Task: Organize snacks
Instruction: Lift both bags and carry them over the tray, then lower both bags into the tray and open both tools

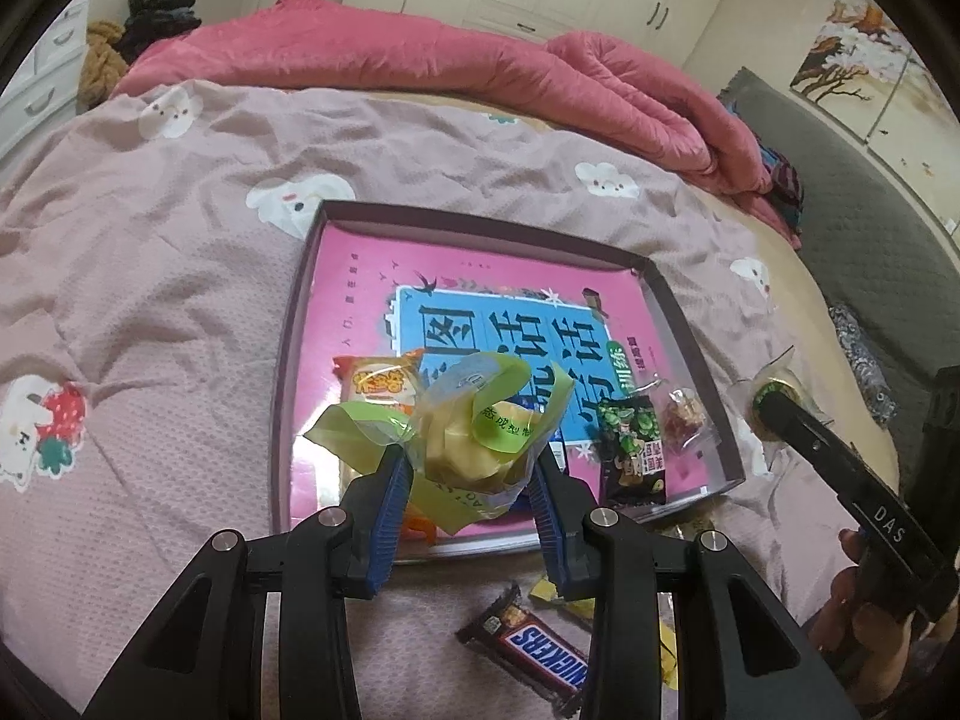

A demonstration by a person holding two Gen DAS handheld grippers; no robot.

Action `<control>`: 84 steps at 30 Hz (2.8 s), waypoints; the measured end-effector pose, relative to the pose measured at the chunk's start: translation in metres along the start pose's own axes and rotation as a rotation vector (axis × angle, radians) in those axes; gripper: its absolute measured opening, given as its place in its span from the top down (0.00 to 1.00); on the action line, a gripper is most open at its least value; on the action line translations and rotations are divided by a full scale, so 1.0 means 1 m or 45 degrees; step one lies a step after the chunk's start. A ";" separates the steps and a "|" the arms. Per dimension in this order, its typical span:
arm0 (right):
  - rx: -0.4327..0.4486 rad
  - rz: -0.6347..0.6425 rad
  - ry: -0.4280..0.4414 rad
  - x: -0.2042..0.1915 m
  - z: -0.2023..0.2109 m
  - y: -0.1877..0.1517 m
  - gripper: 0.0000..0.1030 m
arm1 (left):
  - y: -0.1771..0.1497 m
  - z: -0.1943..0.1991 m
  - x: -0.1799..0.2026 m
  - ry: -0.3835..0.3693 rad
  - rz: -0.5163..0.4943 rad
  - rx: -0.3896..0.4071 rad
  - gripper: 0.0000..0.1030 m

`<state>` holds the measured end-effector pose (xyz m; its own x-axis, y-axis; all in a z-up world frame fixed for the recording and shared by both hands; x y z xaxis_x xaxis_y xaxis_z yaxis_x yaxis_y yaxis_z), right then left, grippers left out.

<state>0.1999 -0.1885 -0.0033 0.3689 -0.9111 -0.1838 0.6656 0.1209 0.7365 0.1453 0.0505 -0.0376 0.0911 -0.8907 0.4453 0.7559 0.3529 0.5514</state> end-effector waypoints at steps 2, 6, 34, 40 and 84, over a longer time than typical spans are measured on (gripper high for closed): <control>-0.005 0.000 0.003 0.000 -0.002 0.001 0.77 | -0.001 -0.002 0.002 0.004 -0.005 -0.007 0.61; -0.012 -0.003 0.005 0.000 -0.005 0.001 0.77 | -0.002 -0.006 0.004 0.010 -0.013 -0.019 0.61; -0.141 -0.007 -0.043 0.004 -0.026 -0.016 0.77 | -0.015 -0.028 0.013 -0.040 -0.050 -0.094 0.61; -0.178 0.009 -0.036 -0.001 -0.032 -0.021 0.77 | -0.014 -0.032 0.011 -0.035 -0.051 -0.103 0.61; -0.207 -0.040 -0.093 0.009 -0.038 -0.029 0.76 | -0.015 -0.033 0.010 -0.022 -0.073 -0.112 0.60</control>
<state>0.2087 -0.1848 -0.0511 0.3022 -0.9409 -0.1527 0.7741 0.1488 0.6153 0.1565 0.0266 -0.0646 0.0354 -0.9032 0.4277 0.8135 0.2746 0.5127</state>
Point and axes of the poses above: each gripper's, at about its wrist camera, not at the fingertips, and z roughly against the way its jaws point, x to its right, y to its top, the point moved 1 cm from there along -z, roughly the way its jaws point, and after that the axes turned 11 degrees about -y, right-handed, at the moved point
